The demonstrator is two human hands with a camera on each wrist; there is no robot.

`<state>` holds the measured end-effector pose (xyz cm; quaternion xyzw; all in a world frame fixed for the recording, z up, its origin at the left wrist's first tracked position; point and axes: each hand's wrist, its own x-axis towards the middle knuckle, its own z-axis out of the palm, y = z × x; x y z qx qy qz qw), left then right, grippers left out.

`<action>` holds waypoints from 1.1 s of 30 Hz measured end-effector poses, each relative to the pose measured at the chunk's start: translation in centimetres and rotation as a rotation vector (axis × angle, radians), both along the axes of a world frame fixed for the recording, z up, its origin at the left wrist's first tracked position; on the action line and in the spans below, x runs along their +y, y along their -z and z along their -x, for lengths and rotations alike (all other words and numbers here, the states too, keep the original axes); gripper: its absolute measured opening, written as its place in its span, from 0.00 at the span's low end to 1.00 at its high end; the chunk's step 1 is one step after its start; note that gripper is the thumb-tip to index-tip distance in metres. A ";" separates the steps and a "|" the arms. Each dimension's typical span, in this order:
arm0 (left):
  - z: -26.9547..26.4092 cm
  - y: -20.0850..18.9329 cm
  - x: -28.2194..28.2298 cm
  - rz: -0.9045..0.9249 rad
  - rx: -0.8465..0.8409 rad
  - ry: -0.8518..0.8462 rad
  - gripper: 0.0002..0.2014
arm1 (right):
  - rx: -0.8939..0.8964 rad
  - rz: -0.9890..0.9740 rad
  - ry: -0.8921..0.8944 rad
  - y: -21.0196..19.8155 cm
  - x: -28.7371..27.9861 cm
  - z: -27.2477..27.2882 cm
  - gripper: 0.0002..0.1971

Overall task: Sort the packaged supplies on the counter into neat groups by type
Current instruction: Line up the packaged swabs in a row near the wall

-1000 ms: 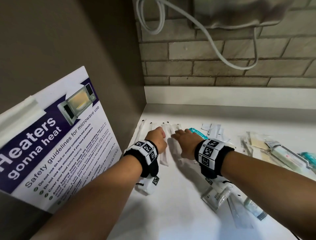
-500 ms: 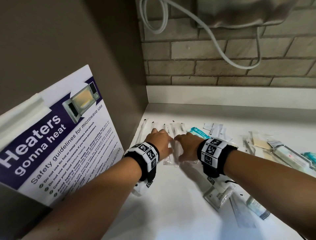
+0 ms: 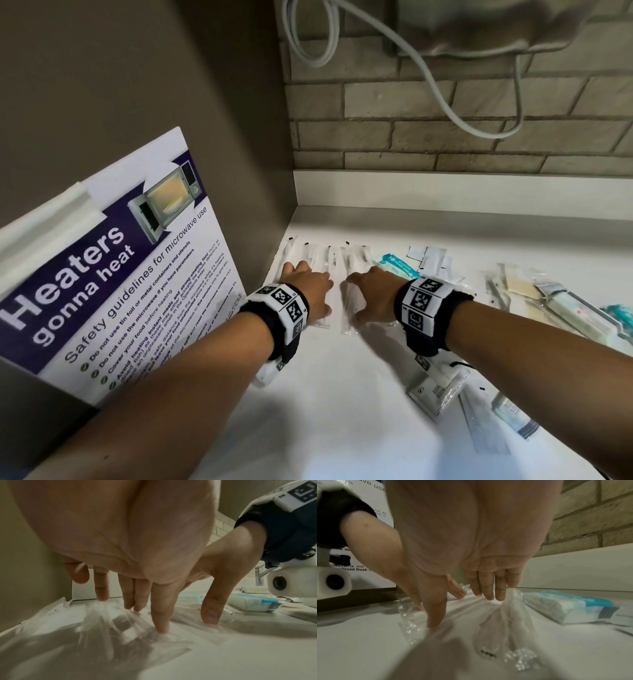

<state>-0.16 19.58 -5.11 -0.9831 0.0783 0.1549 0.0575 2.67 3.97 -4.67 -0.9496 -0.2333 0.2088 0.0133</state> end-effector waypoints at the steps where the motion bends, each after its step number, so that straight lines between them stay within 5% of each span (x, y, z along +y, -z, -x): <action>1: 0.1 -0.1 0.0 -0.005 0.003 0.004 0.19 | 0.004 -0.002 0.004 0.0 0.0 0.0 0.46; 7: 0.1 -0.2 -0.2 0.027 -0.010 -0.021 0.20 | 0.019 -0.030 -0.004 -0.1 0.2 0.0 0.44; 11: 0.2 -0.5 -1.3 0.268 -0.155 -0.030 0.27 | -0.071 -0.109 -0.001 -0.6 -0.5 -0.5 0.36; 15: 0.1 -0.5 -3.2 0.497 -0.089 -0.130 0.31 | -0.219 -0.124 0.157 -1.2 -2.7 -2.8 0.26; 25: -0.5 -0.6 -5.0 0.457 -0.005 -0.199 0.26 | -0.175 0.000 0.269 0.1 -6.7 -3.8 0.20; 28: -0.4 -0.9 -5.0 0.428 -0.009 -0.208 0.09 | -0.175 0.072 0.301 -0.4 -7.7 -3.4 0.19; 31: -0.5 -0.9 -4.9 0.427 -0.018 -0.209 0.08 | -0.195 0.124 0.302 -0.8 -7.6 -2.8 0.20; 33: -0.6 -0.7 -4.6 0.441 -0.018 -0.202 0.21 | -0.215 0.060 0.231 -1.0 -6.5 -2.5 0.23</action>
